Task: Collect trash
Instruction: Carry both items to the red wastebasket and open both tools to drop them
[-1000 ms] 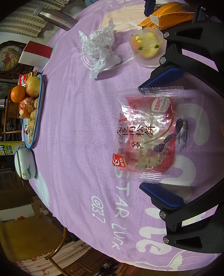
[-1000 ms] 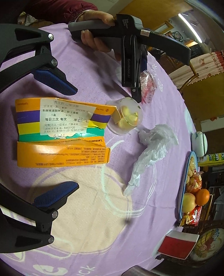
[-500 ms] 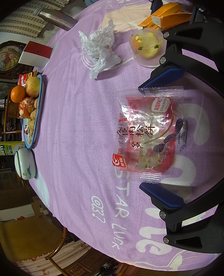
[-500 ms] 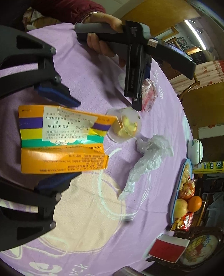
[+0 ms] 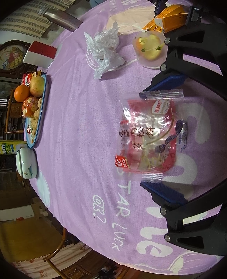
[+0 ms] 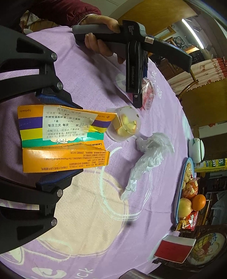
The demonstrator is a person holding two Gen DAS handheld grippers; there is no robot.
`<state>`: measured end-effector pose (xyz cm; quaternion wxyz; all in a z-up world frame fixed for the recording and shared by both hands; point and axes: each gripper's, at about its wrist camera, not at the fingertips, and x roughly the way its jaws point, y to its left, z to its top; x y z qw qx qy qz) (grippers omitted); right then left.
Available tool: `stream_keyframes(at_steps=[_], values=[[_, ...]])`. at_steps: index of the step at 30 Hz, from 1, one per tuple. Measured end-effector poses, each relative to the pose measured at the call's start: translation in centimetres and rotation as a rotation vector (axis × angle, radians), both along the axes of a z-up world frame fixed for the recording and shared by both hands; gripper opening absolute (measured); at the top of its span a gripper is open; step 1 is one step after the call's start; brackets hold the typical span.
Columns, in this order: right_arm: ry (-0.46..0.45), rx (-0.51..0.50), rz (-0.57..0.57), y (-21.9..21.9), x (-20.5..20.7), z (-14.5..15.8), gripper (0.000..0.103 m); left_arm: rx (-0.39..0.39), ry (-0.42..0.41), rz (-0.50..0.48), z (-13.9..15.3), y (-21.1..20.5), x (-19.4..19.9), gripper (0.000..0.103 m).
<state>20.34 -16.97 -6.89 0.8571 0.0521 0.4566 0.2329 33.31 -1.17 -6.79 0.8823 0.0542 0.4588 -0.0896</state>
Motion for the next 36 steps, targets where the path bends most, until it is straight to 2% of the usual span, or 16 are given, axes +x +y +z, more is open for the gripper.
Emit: stream_keyframes(at_steps=[1,3,6,8,17,23,36], values=[[-0.001,0.001,-0.001,0.0,0.0,0.0,0.062,0.002,-0.005,0.001,0.1,0.0,0.0,0.081],[-0.002,0.003,-0.007,-0.1,0.0,0.0,0.062,-0.01,-0.013,-0.007,0.3,0.1,-0.1,0.069],[-0.023,0.012,-0.03,-0.5,-0.1,0.3,0.06,-0.05,-0.015,-0.024,0.7,0.3,-0.3,0.062],[-0.033,0.016,-0.038,-0.7,-0.3,0.4,0.06,-0.069,-0.019,-0.033,0.9,0.5,-0.4,0.06],[-0.093,0.009,-0.06,-1.2,-1.0,1.3,0.06,-0.081,-0.121,-0.041,3.0,0.8,-2.8,0.059],[-0.128,0.046,-0.094,-2.0,-2.1,2.4,0.06,-0.085,-0.15,-0.033,5.2,1.7,-5.7,0.059],[-0.267,0.083,-0.113,-2.9,-8.6,7.7,0.06,-0.116,-0.27,-0.032,11.3,3.6,-14.5,0.059]])
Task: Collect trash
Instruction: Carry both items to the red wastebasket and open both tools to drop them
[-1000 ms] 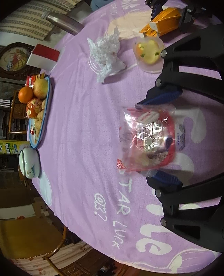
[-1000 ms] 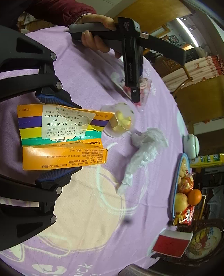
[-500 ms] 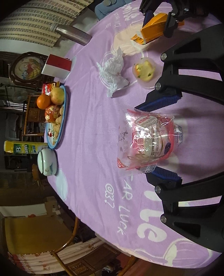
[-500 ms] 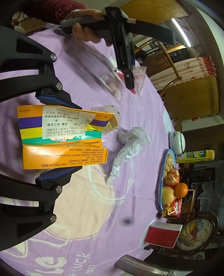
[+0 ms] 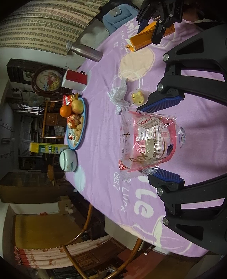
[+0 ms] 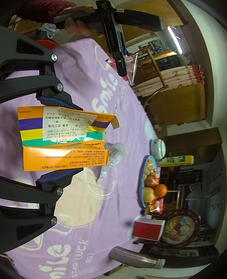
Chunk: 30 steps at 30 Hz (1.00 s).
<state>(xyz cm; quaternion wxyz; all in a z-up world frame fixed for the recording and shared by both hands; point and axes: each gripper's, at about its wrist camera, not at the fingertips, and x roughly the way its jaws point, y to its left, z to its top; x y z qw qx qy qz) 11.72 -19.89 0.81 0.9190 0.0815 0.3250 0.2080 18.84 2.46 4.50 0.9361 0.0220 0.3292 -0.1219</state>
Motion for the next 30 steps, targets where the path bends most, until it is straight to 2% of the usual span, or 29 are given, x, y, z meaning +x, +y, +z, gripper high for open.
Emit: stream_keyframes(at_steps=[11,16,23,26,30], values=[[-0.152,0.021,0.048,1.6,-6.5,5.3,0.06,-0.008,-0.091,0.044,3.4,3.3,-7.8,0.059],[-0.206,0.038,0.098,3.4,-8.9,7.4,0.06,-0.012,-0.119,0.093,3.8,5.8,-11.3,0.059],[-0.239,0.073,0.214,7.7,-11.0,9.1,0.06,-0.004,-0.089,0.228,1.6,12.1,-16.5,0.061],[-0.225,0.079,0.276,10.3,-11.1,9.4,0.06,-0.007,-0.047,0.303,-0.2,15.7,-18.3,0.061],[-0.191,0.077,0.349,14.2,-10.8,9.5,0.06,-0.024,0.061,0.368,-3.5,20.0,-18.8,0.061]])
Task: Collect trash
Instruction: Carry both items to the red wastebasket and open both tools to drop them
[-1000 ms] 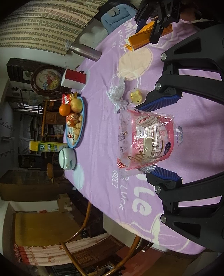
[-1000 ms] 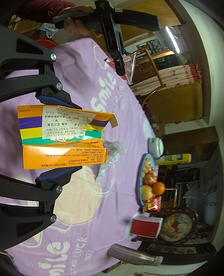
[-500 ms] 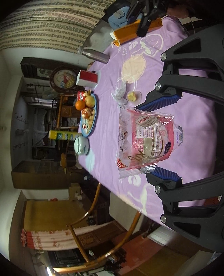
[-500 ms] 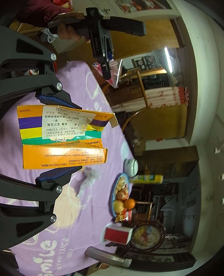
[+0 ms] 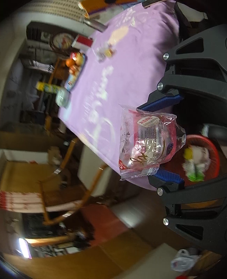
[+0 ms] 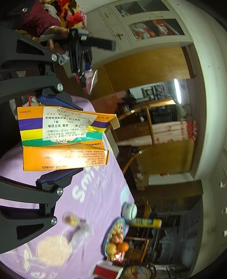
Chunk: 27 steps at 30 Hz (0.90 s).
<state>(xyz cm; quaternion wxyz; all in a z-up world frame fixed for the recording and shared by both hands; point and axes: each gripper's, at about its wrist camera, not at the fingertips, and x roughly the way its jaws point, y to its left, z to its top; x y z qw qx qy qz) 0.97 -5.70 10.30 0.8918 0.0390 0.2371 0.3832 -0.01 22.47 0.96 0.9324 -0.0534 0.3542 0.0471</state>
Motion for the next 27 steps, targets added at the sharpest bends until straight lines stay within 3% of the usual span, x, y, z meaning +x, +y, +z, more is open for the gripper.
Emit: stream_keyframes(at_steps=[2,4,6,11,17,22,27], values=[[0.013,-0.009,0.029,1.6,0.1,0.0,0.06,0.004,0.045,0.013,-1.6,1.3,0.1,0.061],[0.027,-0.027,0.062,3.6,0.0,-0.2,0.06,0.005,0.092,0.017,-3.4,2.5,-0.1,0.069],[0.045,-0.048,0.093,5.5,0.3,-0.5,0.06,0.016,0.121,0.032,-4.7,3.3,-0.2,0.084],[0.092,-0.084,0.168,9.7,1.2,-1.3,0.06,-0.007,0.12,0.091,-5.5,6.0,-1.0,0.094],[0.131,-0.129,0.242,14.1,1.4,-2.2,0.06,-0.113,0.085,0.127,-5.7,8.3,-1.3,0.095],[0.159,-0.176,0.32,17.9,0.7,-3.3,0.06,-0.055,0.065,0.196,-5.9,9.7,-1.8,0.096],[0.187,-0.228,0.413,22.6,-0.6,-4.5,0.06,-0.063,0.044,0.249,-6.2,11.6,-2.5,0.096]])
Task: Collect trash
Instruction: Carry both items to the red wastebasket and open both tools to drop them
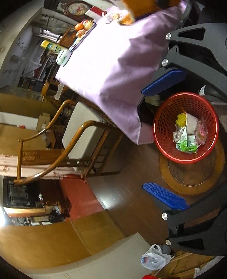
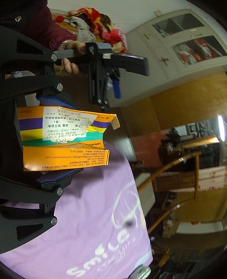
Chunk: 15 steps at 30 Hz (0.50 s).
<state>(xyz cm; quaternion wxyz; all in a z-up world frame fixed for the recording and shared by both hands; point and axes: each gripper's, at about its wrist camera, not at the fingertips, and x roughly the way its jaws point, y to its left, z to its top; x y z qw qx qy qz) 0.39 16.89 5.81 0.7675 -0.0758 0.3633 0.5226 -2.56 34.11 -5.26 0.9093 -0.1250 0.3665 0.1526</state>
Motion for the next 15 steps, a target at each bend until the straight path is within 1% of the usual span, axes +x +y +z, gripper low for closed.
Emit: stream_keyframes(at_steps=[4,7,8,9,10,13,15], values=[[0.024,-0.029,0.066,3.4,-0.7,-0.6,0.06,-0.006,-0.002,0.03,-0.5,1.4,-0.6,0.096],[0.039,-0.041,0.112,5.6,-1.1,-1.0,0.063,0.0,0.002,0.058,-0.9,2.3,-0.9,0.096],[0.044,-0.042,0.131,6.2,-1.2,-1.2,0.069,0.001,0.002,0.065,-0.9,2.5,-1.1,0.096],[0.054,-0.045,0.149,7.0,-1.2,-1.3,0.08,0.0,0.002,0.074,-1.0,2.8,-1.2,0.096],[0.061,-0.047,0.152,7.3,-1.2,-1.4,0.083,-0.002,0.002,0.082,-1.1,3.1,-1.4,0.096],[0.075,-0.048,0.145,7.8,-0.9,-1.8,0.083,-0.008,0.002,0.097,-1.2,3.8,-1.7,0.096],[0.081,-0.05,0.125,7.3,-0.4,-2.1,0.083,-0.012,0.003,0.102,-1.4,3.9,-1.7,0.096]])
